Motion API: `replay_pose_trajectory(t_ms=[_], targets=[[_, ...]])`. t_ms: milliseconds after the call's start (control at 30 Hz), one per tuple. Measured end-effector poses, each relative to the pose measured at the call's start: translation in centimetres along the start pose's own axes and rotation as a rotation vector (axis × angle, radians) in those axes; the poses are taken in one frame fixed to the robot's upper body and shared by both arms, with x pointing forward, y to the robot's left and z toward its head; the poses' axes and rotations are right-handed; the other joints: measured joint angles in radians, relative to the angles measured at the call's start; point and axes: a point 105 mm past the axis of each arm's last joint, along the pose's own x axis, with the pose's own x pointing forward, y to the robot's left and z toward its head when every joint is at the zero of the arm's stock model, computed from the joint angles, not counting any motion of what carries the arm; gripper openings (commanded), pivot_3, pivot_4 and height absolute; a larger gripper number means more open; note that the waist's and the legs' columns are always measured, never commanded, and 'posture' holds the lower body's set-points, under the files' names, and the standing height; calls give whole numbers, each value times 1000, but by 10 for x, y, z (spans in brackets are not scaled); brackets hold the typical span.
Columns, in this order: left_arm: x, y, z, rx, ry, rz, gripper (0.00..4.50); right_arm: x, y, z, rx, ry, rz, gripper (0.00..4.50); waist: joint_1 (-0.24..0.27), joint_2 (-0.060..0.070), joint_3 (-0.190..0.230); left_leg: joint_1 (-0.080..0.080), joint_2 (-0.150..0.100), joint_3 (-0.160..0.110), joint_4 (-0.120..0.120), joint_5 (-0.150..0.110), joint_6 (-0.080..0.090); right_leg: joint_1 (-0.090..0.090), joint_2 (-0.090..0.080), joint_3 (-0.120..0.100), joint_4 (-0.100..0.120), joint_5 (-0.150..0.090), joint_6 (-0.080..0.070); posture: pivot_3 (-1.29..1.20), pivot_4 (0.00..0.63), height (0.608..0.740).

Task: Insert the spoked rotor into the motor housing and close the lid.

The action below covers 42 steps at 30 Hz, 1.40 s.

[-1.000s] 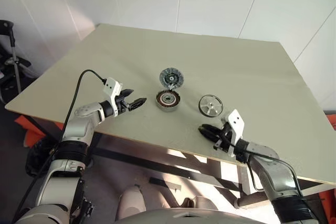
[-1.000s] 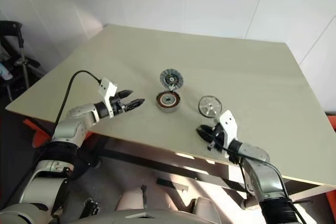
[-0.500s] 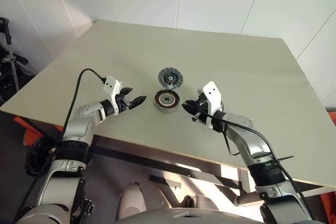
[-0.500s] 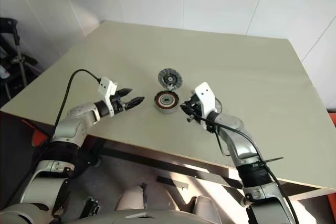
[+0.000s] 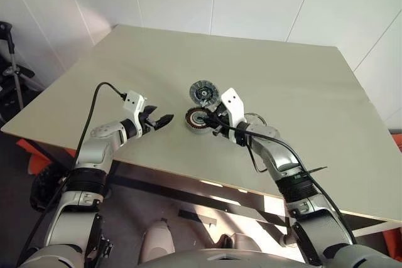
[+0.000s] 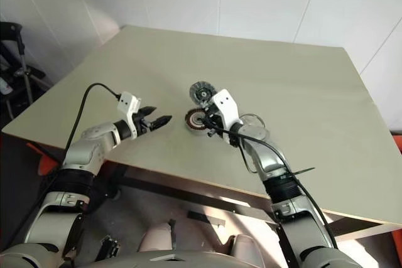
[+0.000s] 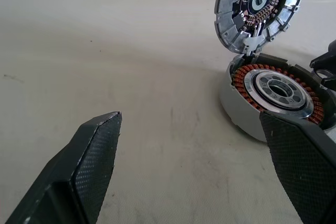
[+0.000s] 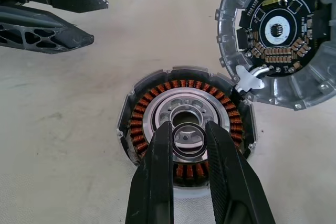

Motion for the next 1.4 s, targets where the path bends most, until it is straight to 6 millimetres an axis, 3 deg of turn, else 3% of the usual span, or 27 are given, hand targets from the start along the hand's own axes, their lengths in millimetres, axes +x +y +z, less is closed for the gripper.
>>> replay_pose_trajectory(t_ms=[300, 833, 1400], targets=[[-1, -4, 3, 11, -8, -15, 4475, 20, 2, -1, -13, 15, 19, 575, -1, 0, 0, 0, 0, 0, 0, 0, 0, 0, 0, 0, 0, 0, 0, 0, 0, 740], [-5, -6, -2, 2, -2, -18, 4475, 26, -10, -3, -30, 21, 4, 575, -3, 0, 0, 0, 0, 0, 0, 0, 0, 0, 0, 0, 0, 0, 0, 0, 0, 740], [-6, -5, -1, 7, -2, -14, 4475, 29, -4, -3, -31, 13, 20, 575, -24, 0, 0, 0, 0, 0, 0, 0, 0, 0, 0, 0, 0, 0, 0, 0, 0, 740]])
